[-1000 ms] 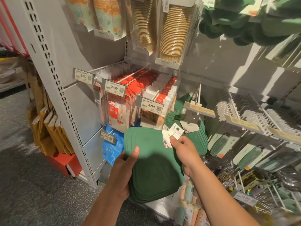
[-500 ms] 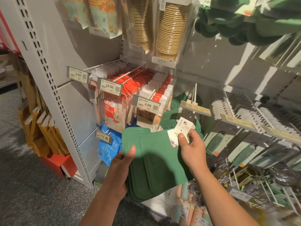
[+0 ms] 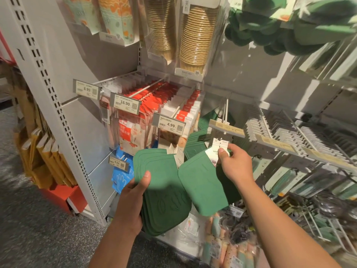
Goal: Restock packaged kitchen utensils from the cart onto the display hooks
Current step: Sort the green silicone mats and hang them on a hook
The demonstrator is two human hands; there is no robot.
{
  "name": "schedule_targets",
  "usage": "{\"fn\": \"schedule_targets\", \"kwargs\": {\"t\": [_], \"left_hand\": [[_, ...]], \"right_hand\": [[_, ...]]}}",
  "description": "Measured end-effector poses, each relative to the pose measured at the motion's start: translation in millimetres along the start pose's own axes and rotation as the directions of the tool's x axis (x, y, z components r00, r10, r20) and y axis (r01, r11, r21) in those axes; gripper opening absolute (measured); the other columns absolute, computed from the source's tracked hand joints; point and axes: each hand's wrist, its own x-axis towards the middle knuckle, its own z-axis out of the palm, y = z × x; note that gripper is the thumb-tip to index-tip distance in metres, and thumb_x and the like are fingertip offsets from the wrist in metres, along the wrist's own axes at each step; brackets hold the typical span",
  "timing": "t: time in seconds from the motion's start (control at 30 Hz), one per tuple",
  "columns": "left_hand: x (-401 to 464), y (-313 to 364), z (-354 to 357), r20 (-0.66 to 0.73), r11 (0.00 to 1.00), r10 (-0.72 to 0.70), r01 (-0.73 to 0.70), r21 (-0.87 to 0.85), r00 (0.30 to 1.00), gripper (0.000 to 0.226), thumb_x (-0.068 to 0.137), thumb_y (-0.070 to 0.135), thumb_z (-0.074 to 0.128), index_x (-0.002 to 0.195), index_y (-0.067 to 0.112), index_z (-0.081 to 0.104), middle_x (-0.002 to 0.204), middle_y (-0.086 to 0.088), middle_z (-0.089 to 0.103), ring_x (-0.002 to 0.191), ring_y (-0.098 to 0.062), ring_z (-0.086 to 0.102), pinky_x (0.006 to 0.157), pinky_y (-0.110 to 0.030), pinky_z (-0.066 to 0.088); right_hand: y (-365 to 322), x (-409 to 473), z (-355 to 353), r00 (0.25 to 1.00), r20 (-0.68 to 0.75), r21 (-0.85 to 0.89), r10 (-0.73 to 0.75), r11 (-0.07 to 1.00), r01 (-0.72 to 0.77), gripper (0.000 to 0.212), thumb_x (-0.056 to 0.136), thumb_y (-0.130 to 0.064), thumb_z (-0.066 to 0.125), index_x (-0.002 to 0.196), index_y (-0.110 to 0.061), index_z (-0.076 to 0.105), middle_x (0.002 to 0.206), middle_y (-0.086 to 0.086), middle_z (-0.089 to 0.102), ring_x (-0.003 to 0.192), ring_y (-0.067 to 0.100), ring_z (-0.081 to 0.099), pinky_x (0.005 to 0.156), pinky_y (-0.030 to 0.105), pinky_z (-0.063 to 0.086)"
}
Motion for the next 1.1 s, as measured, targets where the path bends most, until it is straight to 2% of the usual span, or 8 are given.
{"fn": "schedule_targets", "kwargs": {"t": [0.17, 0.47, 0.53, 0.63, 0.73, 0.8, 0.97, 1.1], "left_hand": [[2, 2, -4, -0.007, 1.0, 0.026, -0.026, -0.016, 1.0, 0.026, 0.099, 0.025, 0.063, 0.116, 0.008, 0.074, 0.111, -0.017, 0.077, 0.104, -0.037, 0.074, 0.098, -0.054, 0.055], [1, 8, -14, 0.052, 0.989, 0.104, -0.097, -0.115, 0.993, 0.045, 0.098, 0.032, 0.061, 0.14, 0.015, 0.061, 0.132, -0.014, 0.069, 0.124, -0.037, 0.065, 0.112, -0.061, 0.042], [0, 8, -14, 0.054, 0.99, 0.105, -0.099, -0.101, 0.993, 0.041, 0.102, 0.032, 0.053, 0.139, 0.015, 0.062, 0.13, -0.013, 0.071, 0.121, -0.036, 0.067, 0.11, -0.058, 0.046], [-2, 7, -12, 0.075, 0.992, 0.088, -0.081, -0.098, 0.993, 0.039, 0.104, 0.03, 0.049, 0.138, 0.014, 0.062, 0.128, -0.013, 0.072, 0.119, -0.035, 0.068, 0.109, -0.057, 0.047], [-4, 6, -10, 0.093, 0.992, 0.075, -0.065, -0.105, 0.993, 0.04, 0.105, 0.029, 0.048, 0.138, 0.014, 0.062, 0.13, -0.015, 0.071, 0.12, -0.036, 0.068, 0.111, -0.059, 0.045], [-5, 5, -10, 0.117, 0.992, 0.073, -0.06, -0.108, 0.991, 0.041, 0.104, 0.029, 0.049, 0.14, 0.013, 0.061, 0.132, -0.015, 0.07, 0.122, -0.036, 0.066, 0.112, -0.06, 0.043], [-6, 1, -8, 0.186, 0.994, 0.074, -0.057, -0.092, 0.98, 0.054, 0.092, 0.036, 0.059, 0.142, 0.014, 0.06, 0.137, -0.016, 0.066, 0.127, -0.038, 0.063, 0.115, -0.062, 0.039], [-6, -2, -7, 0.233, 0.996, 0.079, -0.065, -0.066, 0.969, 0.056, 0.089, 0.038, 0.063, 0.139, 0.014, 0.063, 0.136, -0.017, 0.067, 0.127, -0.039, 0.063, 0.114, -0.064, 0.039]], "right_hand": [[-6, 15, 2, 0.997, 0.027, -0.117, 0.07, 0.991, -0.067, 0.048, 0.103, -0.041, 0.058, 0.138, -0.008, 0.061, 0.132, 0.016, 0.067, 0.12, 0.039, 0.061, 0.097, 0.045, 0.05], [-10, 26, 2, 0.993, 0.016, -0.25, 0.119, 0.962, -0.112, 0.045, 0.1, -0.048, 0.061, 0.108, -0.005, 0.069, 0.09, 0.012, 0.065, 0.083, 0.031, 0.057, 0.07, 0.034, 0.043], [-10, 24, 3, 0.995, 0.021, -0.212, 0.098, 0.973, -0.091, 0.042, 0.099, -0.044, 0.063, 0.107, -0.004, 0.067, 0.096, 0.015, 0.068, 0.088, 0.033, 0.06, 0.072, 0.035, 0.043], [-7, 12, 7, 0.995, 0.019, -0.049, 0.097, 0.994, -0.096, 0.044, 0.096, -0.034, 0.07, 0.127, -0.004, 0.059, 0.116, 0.016, 0.066, 0.11, 0.039, 0.062, 0.082, 0.037, 0.045], [-3, -11, 11, 0.996, -0.054, 0.031, 0.075, 0.997, -0.074, 0.065, 0.095, -0.026, 0.07, 0.15, -0.01, 0.041, 0.147, 0.013, 0.047, 0.133, 0.034, 0.049, 0.106, 0.044, 0.043], [-3, -25, 12, 0.991, -0.131, 0.068, 0.011, 0.998, -0.002, 0.065, 0.095, -0.021, 0.068, 0.152, -0.014, 0.039, 0.15, 0.008, 0.042, 0.137, 0.026, 0.044, 0.11, 0.042, 0.038], [-4, -41, 22, 0.997, -0.064, 0.209, -0.053, 0.976, 0.066, 0.043, 0.095, -0.019, 0.067, 0.137, -0.021, 0.055, 0.116, -0.006, 0.059, 0.099, 0.014, 0.061, 0.091, 0.035, 0.05], [-11, -46, 26, 0.99, 0.143, 0.286, -0.005, 0.957, -0.037, 0.025, 0.102, -0.024, 0.06, 0.126, -0.019, 0.064, 0.104, -0.011, 0.068, 0.084, -0.002, 0.06, 0.075, 0.006, 0.043]]}}
